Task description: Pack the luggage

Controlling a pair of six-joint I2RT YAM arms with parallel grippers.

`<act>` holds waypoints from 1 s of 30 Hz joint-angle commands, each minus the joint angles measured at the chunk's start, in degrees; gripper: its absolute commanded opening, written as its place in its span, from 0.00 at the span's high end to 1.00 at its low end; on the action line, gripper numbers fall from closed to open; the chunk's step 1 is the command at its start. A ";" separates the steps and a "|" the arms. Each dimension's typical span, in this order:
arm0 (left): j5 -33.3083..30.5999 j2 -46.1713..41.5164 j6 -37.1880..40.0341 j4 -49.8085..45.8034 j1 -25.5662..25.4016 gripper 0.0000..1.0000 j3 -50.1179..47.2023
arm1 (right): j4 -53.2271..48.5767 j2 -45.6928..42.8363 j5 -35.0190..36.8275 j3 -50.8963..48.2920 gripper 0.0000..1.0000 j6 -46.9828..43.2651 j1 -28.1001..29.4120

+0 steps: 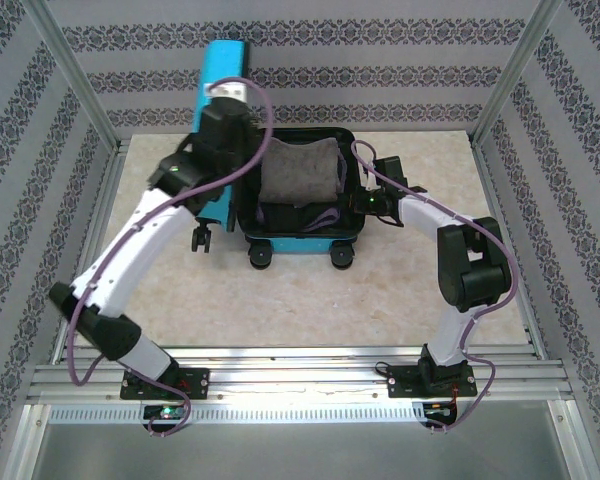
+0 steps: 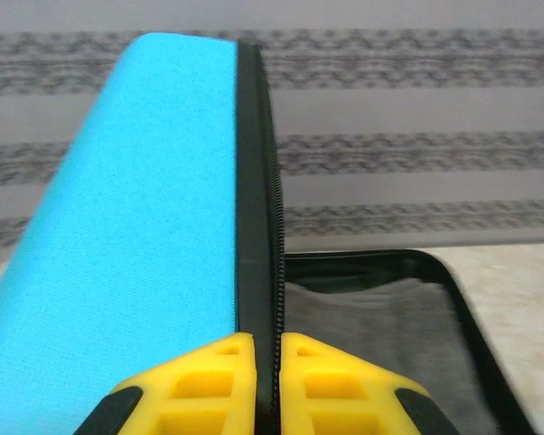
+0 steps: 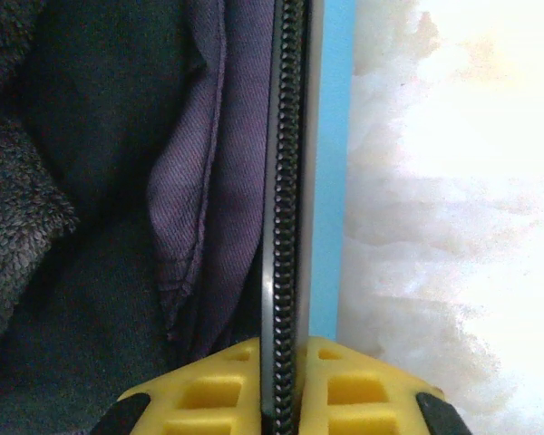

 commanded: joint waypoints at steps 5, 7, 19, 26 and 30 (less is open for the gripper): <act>9.90 17.39 -3.34 -2.49 -8.52 0.62 15.36 | 7.56 -2.85 -15.76 -4.47 0.99 2.98 -0.53; 11.34 20.58 -2.51 -3.78 -9.91 0.45 21.21 | 9.18 -3.33 -17.40 -5.74 0.88 4.51 -2.12; 13.03 13.08 0.82 0.31 -11.24 0.29 15.88 | 15.36 -8.17 -25.00 -12.02 0.58 10.32 -12.26; 18.50 -1.99 -9.32 5.35 1.24 0.27 -10.81 | 16.32 -11.31 -27.84 -14.66 0.48 11.84 -16.89; 19.08 -10.60 -14.03 7.19 11.50 0.27 -25.81 | 16.71 -12.13 -29.13 -15.36 0.43 12.77 -17.96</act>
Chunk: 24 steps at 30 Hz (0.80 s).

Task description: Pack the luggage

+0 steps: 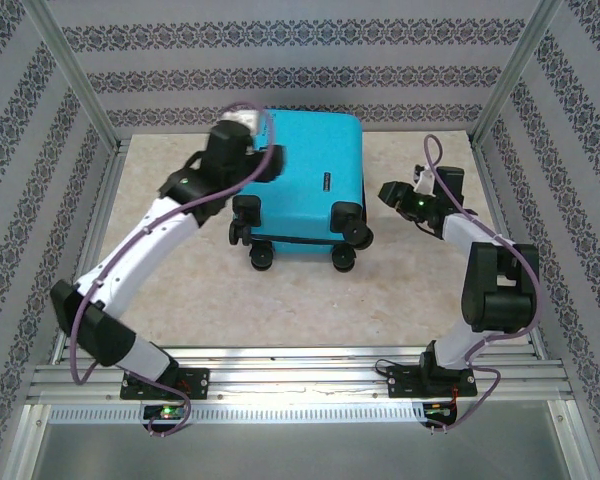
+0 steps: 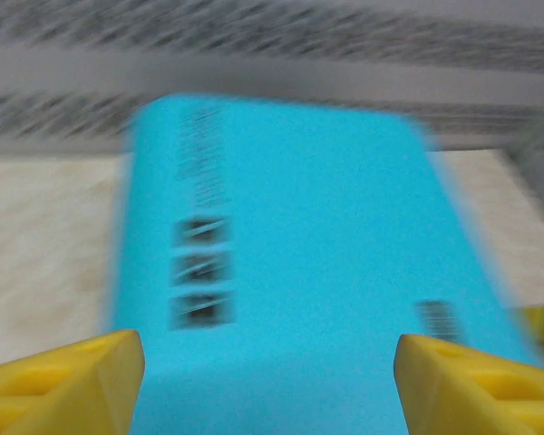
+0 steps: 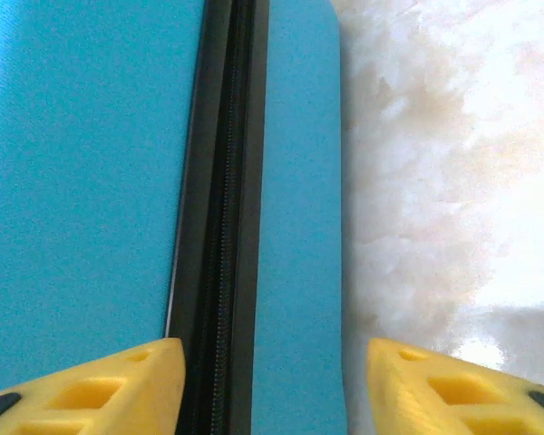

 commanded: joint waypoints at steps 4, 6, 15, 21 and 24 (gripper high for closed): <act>0.52 -6.65 -6.13 0.54 9.79 0.27 -12.88 | 9.58 0.52 -9.13 -1.94 0.36 6.45 -0.32; 0.15 -6.30 -5.91 -0.52 11.01 0.27 -14.44 | 14.03 1.32 -11.24 -2.52 0.34 9.94 -0.32; 7.51 0.31 -7.03 3.38 17.53 0.28 -18.85 | 19.39 1.17 -13.37 -2.45 0.29 14.64 2.11; 6.97 6.28 -5.31 1.86 17.64 0.28 -15.75 | 18.49 1.20 -13.95 -0.64 0.29 13.59 4.69; 8.84 8.35 -5.22 1.95 17.59 0.30 -14.67 | 18.02 1.95 -14.43 0.95 0.29 13.13 5.93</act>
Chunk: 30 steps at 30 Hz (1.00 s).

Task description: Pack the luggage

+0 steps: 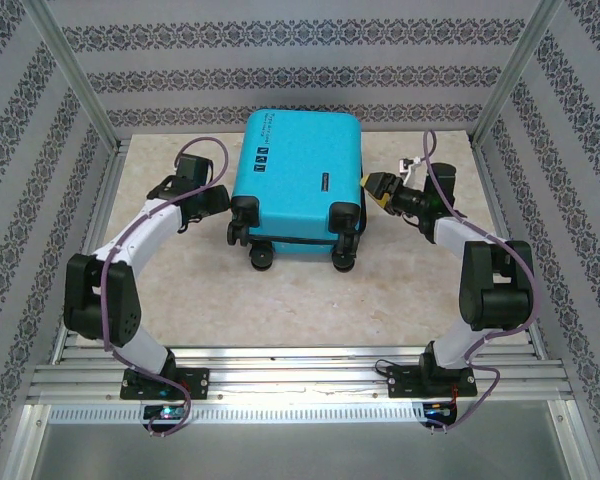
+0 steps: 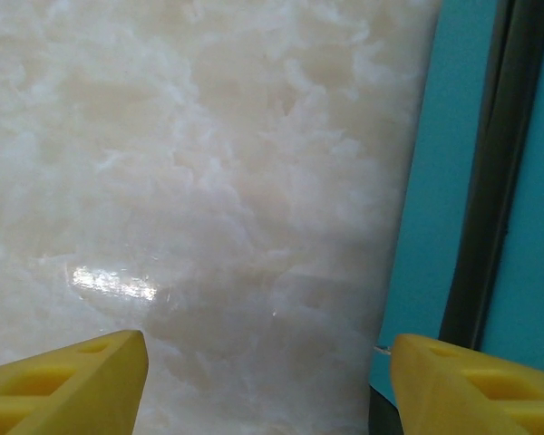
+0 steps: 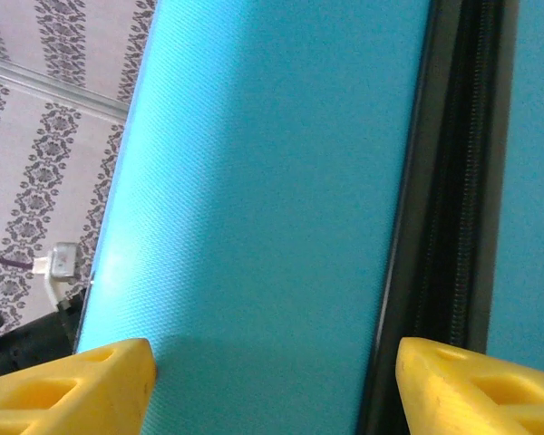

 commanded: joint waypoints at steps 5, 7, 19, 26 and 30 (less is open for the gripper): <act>7.80 1.22 -0.63 3.31 -0.63 0.33 2.49 | 0.37 1.73 -3.05 5.73 0.29 -0.56 3.54; 9.71 0.47 -1.10 4.80 -2.27 0.33 1.88 | 0.02 1.89 -3.18 7.29 0.29 -0.50 3.98; 9.64 -5.81 -2.05 6.10 -9.53 0.33 -3.20 | -12.35 6.16 -2.85 18.56 0.29 -6.53 4.20; 3.57 -6.74 -0.32 1.94 -8.62 0.29 -2.24 | -10.99 3.87 -0.88 13.49 0.29 -5.87 -0.05; 2.16 -6.39 -0.14 1.04 -6.31 0.28 -2.22 | -9.47 3.29 0.41 11.51 0.28 -4.58 -3.83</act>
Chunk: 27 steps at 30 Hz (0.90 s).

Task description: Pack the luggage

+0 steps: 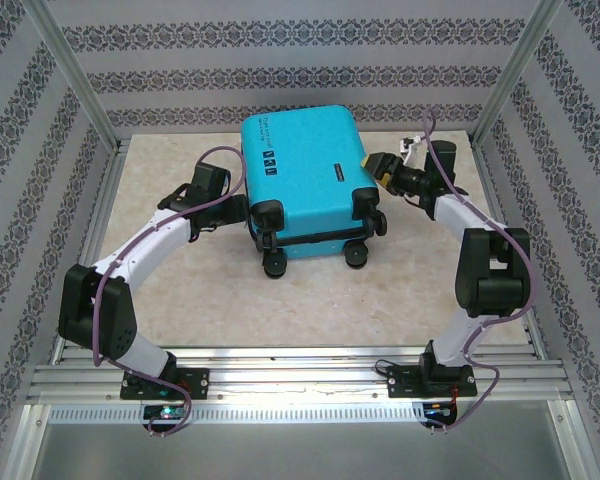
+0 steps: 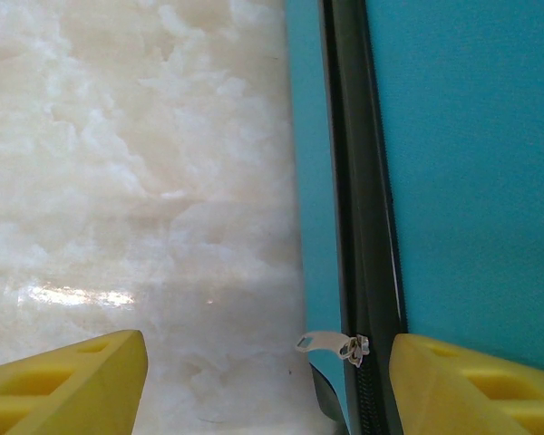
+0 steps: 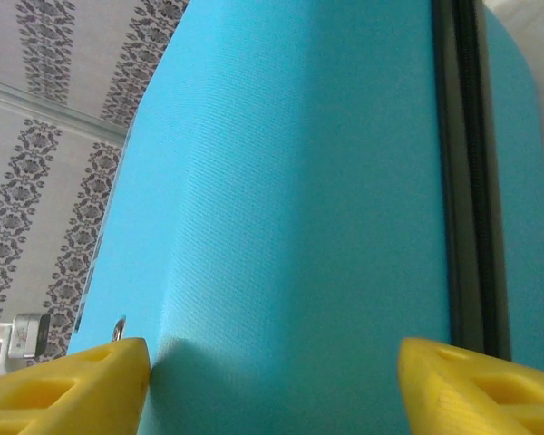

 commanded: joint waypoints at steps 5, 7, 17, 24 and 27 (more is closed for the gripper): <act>-1.72 -0.76 -0.12 2.19 3.93 0.28 -0.72 | 0.74 1.65 -0.65 0.28 0.28 0.21 -3.80; -1.99 0.38 -0.49 3.32 4.77 0.28 -1.27 | 1.11 3.91 0.19 1.33 0.29 0.98 -3.82; 0.73 10.30 -2.39 7.75 5.87 0.30 0.62 | -1.87 17.17 5.24 12.33 0.40 5.45 -4.06; 3.53 14.51 -5.11 10.88 5.32 0.32 0.55 | -6.41 25.54 3.75 21.77 0.53 3.33 -1.79; 4.33 14.65 -6.40 12.15 3.65 0.33 -0.23 | -9.36 27.77 2.29 25.77 0.54 1.01 0.27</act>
